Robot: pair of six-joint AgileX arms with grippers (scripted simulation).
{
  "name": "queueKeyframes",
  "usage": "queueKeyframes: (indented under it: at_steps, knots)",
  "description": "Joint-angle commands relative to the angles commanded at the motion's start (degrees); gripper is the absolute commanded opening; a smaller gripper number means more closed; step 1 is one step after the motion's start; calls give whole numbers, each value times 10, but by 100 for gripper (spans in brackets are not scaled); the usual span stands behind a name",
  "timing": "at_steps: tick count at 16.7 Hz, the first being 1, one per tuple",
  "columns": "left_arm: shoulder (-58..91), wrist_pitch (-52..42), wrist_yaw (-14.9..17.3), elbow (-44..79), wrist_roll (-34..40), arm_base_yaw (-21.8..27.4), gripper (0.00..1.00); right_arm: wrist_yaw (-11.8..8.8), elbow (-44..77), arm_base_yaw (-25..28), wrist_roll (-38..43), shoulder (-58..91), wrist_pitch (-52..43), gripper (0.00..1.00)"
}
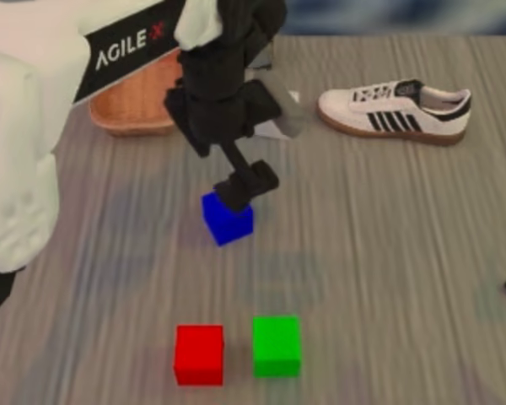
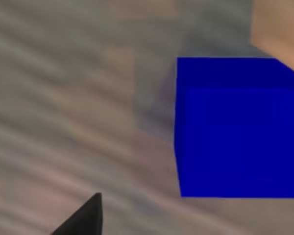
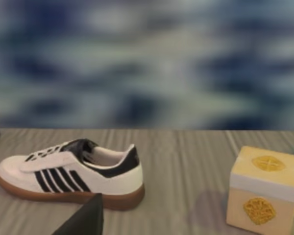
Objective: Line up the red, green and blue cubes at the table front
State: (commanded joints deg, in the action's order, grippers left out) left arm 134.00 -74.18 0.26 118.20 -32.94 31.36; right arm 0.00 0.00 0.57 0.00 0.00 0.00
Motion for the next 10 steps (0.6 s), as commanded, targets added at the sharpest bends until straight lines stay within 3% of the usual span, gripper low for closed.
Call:
queueKeyframes:
  at_steps: [6,10]
  knots:
    - [2,10,0,-9,0,0,100,0,0,0,0,0,0,100]
    - [22,90,0,-66,0,-2,100,0,0,0,0,0,0,100]
